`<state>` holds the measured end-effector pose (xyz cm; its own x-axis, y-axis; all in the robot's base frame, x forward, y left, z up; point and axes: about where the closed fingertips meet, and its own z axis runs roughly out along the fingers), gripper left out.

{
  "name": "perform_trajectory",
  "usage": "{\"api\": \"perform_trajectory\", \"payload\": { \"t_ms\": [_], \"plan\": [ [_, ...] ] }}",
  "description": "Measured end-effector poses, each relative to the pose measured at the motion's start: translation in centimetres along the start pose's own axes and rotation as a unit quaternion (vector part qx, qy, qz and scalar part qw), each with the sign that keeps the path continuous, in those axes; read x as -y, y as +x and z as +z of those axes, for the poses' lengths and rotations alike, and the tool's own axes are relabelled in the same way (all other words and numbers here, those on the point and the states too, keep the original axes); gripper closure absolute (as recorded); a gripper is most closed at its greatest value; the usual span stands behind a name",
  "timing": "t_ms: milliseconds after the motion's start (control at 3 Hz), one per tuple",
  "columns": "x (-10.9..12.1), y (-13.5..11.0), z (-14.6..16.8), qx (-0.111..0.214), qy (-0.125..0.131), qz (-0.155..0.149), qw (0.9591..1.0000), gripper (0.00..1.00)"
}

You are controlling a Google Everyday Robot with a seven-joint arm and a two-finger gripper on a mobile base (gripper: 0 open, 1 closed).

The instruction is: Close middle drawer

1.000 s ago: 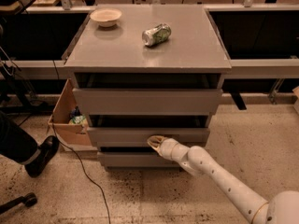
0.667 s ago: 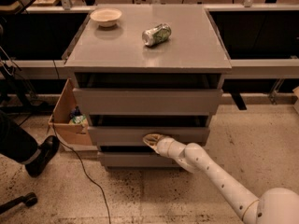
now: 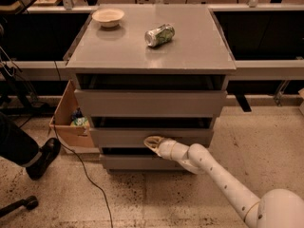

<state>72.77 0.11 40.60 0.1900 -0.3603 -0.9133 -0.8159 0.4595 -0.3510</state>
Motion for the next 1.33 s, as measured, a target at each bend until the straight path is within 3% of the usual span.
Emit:
{"api": "perform_trajectory", "payload": {
  "t_ms": [333, 667, 1000, 1333],
  "plan": [
    [-2.2, -0.5, -2.4, 0.009, -0.043, 0.039, 0.9983, 1.00],
    [-3.3, -1.5, -7.2, -0.018, -0.059, 0.065, 0.9959, 1.00],
    [-4.0, -3.6, -12.8, -0.057, -0.047, 0.072, 0.9947, 1.00],
    [-7.0, -4.5, -12.3, -0.055, -0.073, 0.071, 0.9933, 0.74]
  ]
}}
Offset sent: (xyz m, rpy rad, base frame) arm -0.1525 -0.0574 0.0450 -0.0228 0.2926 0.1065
